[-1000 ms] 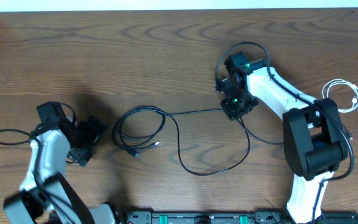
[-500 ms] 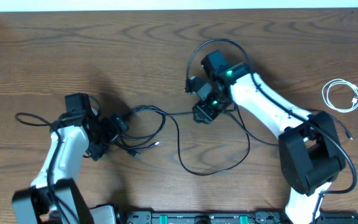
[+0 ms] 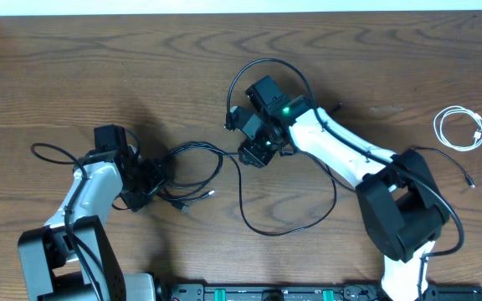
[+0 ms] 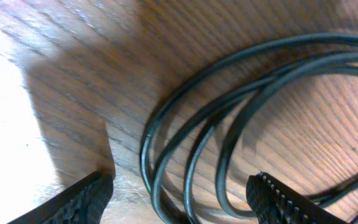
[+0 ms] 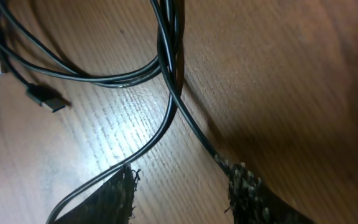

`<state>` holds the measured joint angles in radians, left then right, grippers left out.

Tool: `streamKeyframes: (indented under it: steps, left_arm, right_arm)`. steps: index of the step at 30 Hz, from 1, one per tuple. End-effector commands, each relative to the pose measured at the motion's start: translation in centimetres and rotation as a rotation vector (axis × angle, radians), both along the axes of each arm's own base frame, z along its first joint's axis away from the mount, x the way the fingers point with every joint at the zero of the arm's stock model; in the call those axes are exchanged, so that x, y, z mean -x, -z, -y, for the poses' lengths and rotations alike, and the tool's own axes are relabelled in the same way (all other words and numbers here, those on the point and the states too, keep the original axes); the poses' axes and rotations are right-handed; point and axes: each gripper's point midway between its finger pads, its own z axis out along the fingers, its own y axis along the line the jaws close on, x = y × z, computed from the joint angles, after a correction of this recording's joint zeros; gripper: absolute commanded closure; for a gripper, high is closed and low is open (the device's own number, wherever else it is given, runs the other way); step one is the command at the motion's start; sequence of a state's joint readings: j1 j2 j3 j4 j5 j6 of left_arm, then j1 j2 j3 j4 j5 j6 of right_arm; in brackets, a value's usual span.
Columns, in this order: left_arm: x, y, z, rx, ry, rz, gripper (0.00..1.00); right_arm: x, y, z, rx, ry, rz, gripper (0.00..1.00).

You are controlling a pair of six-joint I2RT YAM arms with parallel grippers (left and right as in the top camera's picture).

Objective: Untangle cables

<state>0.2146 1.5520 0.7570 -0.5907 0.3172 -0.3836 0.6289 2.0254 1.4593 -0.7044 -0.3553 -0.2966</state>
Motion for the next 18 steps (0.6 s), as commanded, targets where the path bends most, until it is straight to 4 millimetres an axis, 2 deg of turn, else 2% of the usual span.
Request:
streamKeyframes:
  steps: [1,9,12,14,16,18]
  left_arm:
    - [0.1,0.0,0.6,0.028,0.039,0.005,0.26]
    - [0.2,-0.2,1.2,0.059,0.043,0.006,0.26]
    - [-0.1,-0.4,1.7,0.090,0.046,0.020,0.26]
    - [-0.1,-0.5,1.8,0.099,0.047,0.023,0.26]
    - [-0.1,-0.5,1.8,0.100,0.047,0.023,0.26]
    - [-0.1,-0.6,2.0,0.111,0.047,0.026,0.26]
  right_arm:
    - [0.3,2.1,0.1,0.035,-0.005,-0.027,0.51]
    - [0.6,6.3,0.2,0.075,-0.007,-0.081,0.49]
    - [1.1,7.6,0.2,0.091,-0.012,-0.103,0.56]
    - [1.3,8.1,0.3,0.099,-0.015,-0.113,0.56]
    - [1.4,8.2,0.3,0.102,-0.015,-0.116,0.62]
    - [1.3,8.2,0.2,0.099,-0.015,-0.113,0.82]
